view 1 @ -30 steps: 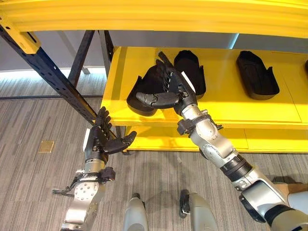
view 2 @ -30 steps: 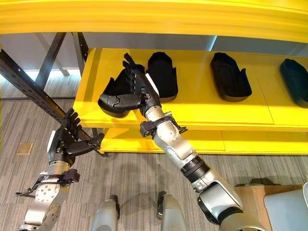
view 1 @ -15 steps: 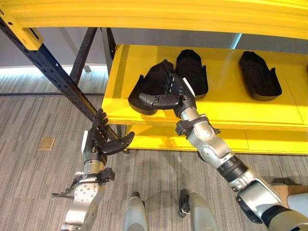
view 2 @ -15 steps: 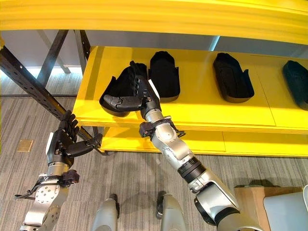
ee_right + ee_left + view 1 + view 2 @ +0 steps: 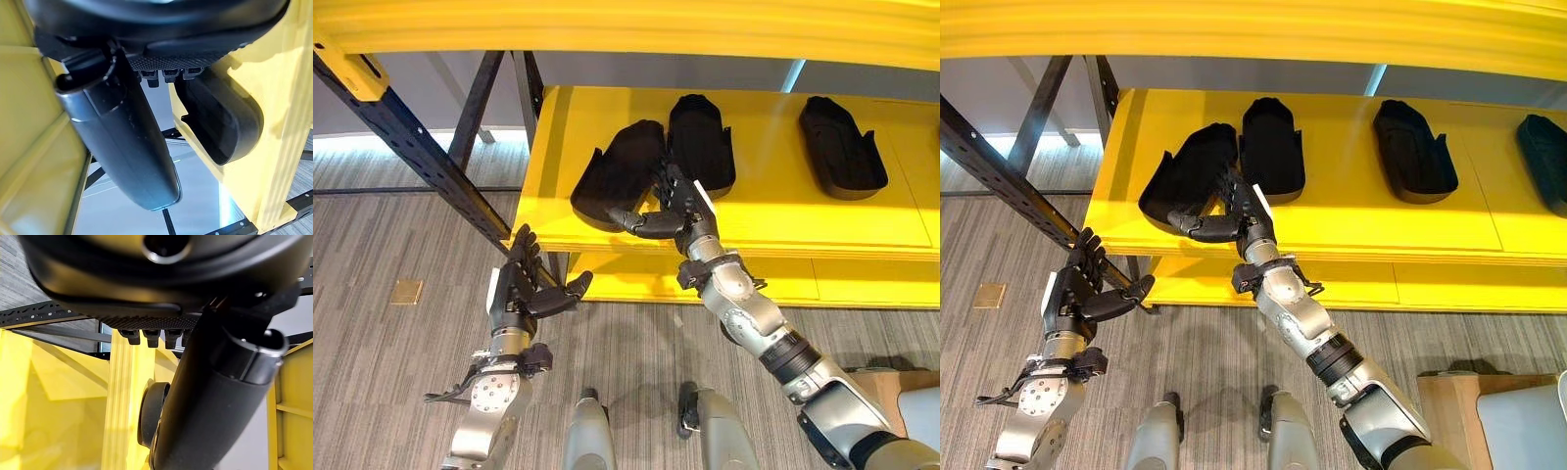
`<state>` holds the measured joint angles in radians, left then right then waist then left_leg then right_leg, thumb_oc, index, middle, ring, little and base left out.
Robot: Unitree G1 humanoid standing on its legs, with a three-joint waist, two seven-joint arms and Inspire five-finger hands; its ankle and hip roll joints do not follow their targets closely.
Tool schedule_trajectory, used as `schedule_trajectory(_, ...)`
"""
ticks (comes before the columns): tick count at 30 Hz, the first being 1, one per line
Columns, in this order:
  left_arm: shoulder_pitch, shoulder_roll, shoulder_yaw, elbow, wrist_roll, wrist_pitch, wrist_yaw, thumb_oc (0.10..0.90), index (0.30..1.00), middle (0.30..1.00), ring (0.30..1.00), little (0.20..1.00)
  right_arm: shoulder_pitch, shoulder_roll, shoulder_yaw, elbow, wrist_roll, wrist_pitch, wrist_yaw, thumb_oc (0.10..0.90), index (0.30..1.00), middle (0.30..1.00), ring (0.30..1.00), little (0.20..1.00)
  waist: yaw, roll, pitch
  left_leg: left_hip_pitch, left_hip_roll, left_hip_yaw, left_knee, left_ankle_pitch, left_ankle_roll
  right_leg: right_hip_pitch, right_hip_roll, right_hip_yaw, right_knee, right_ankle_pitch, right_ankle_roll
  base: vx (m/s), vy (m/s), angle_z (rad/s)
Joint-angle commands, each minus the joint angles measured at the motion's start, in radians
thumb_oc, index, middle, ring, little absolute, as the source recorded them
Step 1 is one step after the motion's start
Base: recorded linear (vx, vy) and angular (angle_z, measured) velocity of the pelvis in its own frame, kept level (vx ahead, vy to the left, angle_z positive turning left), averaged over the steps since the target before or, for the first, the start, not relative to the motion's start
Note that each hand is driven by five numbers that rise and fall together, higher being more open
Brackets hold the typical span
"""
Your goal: Move parts from the plastic box to the shelf.
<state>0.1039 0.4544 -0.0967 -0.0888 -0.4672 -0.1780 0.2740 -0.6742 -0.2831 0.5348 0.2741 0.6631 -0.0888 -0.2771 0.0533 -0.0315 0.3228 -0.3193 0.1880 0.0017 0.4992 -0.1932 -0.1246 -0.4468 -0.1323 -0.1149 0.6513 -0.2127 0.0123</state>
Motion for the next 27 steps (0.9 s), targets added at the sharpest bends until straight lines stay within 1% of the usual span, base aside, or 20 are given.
schedule_trajectory(1, -0.004, 0.063, 0.025, -0.187, -0.005, -0.090, 0.013, 0.900, 1.000, 1.000, 1.000, 1.000, -0.058, 0.047, -0.072, -0.165, -0.051, -0.105, 0.000, 0.900, 1.000, 1.000, 1.000, 1.000, -0.006, -0.039, -0.034, -0.079, -0.028, -0.007, 0.049, 0.021, 0.085, 0.124, -0.090, 0.048, -0.155, 0.091, 0.089, 0.00, 0.000, 0.00)
schedule_trajectory(8, -0.009, 0.063, 0.013, -0.185, -0.002, -0.088, 0.011, 0.900, 1.000, 1.000, 1.000, 1.000, -0.030, 0.047, -0.081, -0.176, -0.055, -0.106, 0.001, 0.900, 1.000, 1.000, 1.000, 1.000, -0.014, -0.039, -0.034, -0.086, -0.026, -0.006, 0.059, 0.018, 0.086, 0.115, -0.088, 0.054, -0.147, 0.090, 0.090, 0.00, 0.000, 0.00)
schedule_trajectory(16, -0.006, 0.068, 0.006, -0.187, -0.009, -0.086, 0.006, 0.900, 1.000, 1.000, 1.000, 1.000, -0.035, 0.054, -0.091, -0.158, -0.049, -0.110, -0.008, 0.900, 1.000, 1.000, 1.000, 1.000, -0.012, -0.035, -0.026, -0.092, -0.028, -0.009, 0.060, 0.019, 0.086, 0.106, -0.088, 0.057, -0.144, 0.091, 0.089, 0.00, -0.003, -0.02)
schedule_trajectory(19, -0.005, 0.074, 0.004, -0.190, -0.014, -0.086, 0.002, 0.900, 1.000, 1.000, 1.000, 1.000, -0.059, 0.057, -0.093, -0.138, -0.046, -0.109, -0.014, 0.900, 1.000, 1.000, 1.000, 1.000, -0.008, -0.034, -0.022, -0.096, -0.029, -0.010, 0.061, 0.021, 0.086, 0.102, -0.088, 0.056, -0.142, 0.091, 0.089, 0.00, 0.000, 0.00)
schedule_trajectory(23, 0.002, 0.087, 0.008, -0.201, -0.027, -0.097, -0.002, 0.900, 1.000, 1.000, 1.000, 1.000, -0.129, 0.053, -0.105, -0.096, -0.062, -0.110, -0.034, 0.900, 1.000, 1.000, 1.000, 1.000, 0.004, -0.028, -0.014, -0.111, -0.033, -0.015, 0.066, 0.025, 0.086, 0.095, -0.089, 0.049, -0.138, 0.091, 0.087, 0.00, 0.000, 0.00)
schedule_trajectory(25, 0.001, 0.087, 0.009, -0.201, -0.027, -0.097, -0.003, 0.900, 1.000, 1.000, 1.000, 1.000, -0.130, 0.053, -0.106, -0.095, -0.062, -0.110, -0.034, 0.900, 1.000, 1.000, 1.000, 1.000, 0.004, -0.029, -0.014, -0.111, -0.033, -0.015, 0.066, 0.025, 0.086, 0.094, -0.089, 0.048, -0.137, 0.091, 0.087, 0.00, -0.009, 0.04)
schedule_trajectory(27, 0.001, 0.092, 0.009, -0.200, -0.034, -0.101, -0.001, 0.900, 1.000, 1.000, 1.000, 1.000, -0.165, 0.052, -0.114, -0.078, -0.081, -0.110, -0.049, 0.900, 1.000, 1.000, 1.000, 1.000, 0.011, -0.025, -0.007, -0.119, -0.036, -0.017, 0.067, 0.028, 0.086, 0.088, -0.092, 0.045, -0.133, 0.091, 0.087, -0.01, -0.013, 0.06)
